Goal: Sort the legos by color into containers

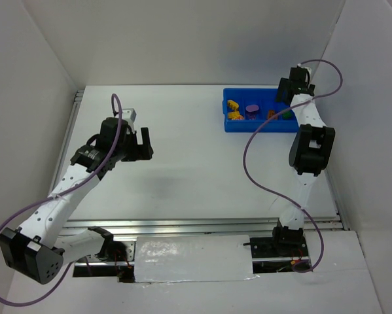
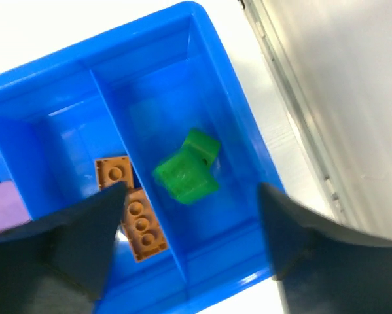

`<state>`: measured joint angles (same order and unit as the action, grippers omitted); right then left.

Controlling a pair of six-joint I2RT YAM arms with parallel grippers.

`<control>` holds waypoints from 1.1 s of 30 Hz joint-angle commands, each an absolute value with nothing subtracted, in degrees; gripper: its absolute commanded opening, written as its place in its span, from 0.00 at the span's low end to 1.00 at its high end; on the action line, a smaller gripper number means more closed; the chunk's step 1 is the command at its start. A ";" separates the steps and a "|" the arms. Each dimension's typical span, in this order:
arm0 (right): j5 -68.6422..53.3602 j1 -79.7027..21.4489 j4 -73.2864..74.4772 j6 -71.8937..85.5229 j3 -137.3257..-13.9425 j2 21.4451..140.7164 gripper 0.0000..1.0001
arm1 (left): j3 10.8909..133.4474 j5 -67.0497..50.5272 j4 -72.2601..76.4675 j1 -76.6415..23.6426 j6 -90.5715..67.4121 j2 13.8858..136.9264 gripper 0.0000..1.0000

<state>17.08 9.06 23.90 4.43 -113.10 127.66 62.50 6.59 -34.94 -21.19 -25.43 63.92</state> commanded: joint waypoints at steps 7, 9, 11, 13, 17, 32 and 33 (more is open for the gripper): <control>15.65 9.32 27.42 5.01 -118.39 123.93 1.00 | 63.19 7.73 -34.28 -21.01 -24.17 64.43 1.00; 15.03 8.53 27.69 5.54 -116.56 120.26 1.00 | 63.28 8.61 -34.45 -21.00 -24.43 64.16 0.99; 14.59 7.83 28.12 5.80 -115.32 117.44 1.00 | 63.63 9.14 -34.63 -20.74 -24.96 64.16 1.00; 14.50 6.16 28.74 6.41 -113.30 112.78 1.00 | 64.25 10.36 -35.24 -20.31 -25.92 64.42 1.00; 13.89 2.21 30.84 8.08 -107.33 102.50 1.00 | 65.91 14.22 -36.91 -17.33 -28.65 63.81 1.00; 12.29 -13.70 37.17 18.89 -78.05 54.80 1.00 | 75.67 31.73 -49.39 -13.62 -34.28 53.62 0.99; 12.48 -14.49 37.44 19.24 -77.00 52.76 1.00 | 75.50 31.55 -50.00 -13.62 -34.19 52.57 1.00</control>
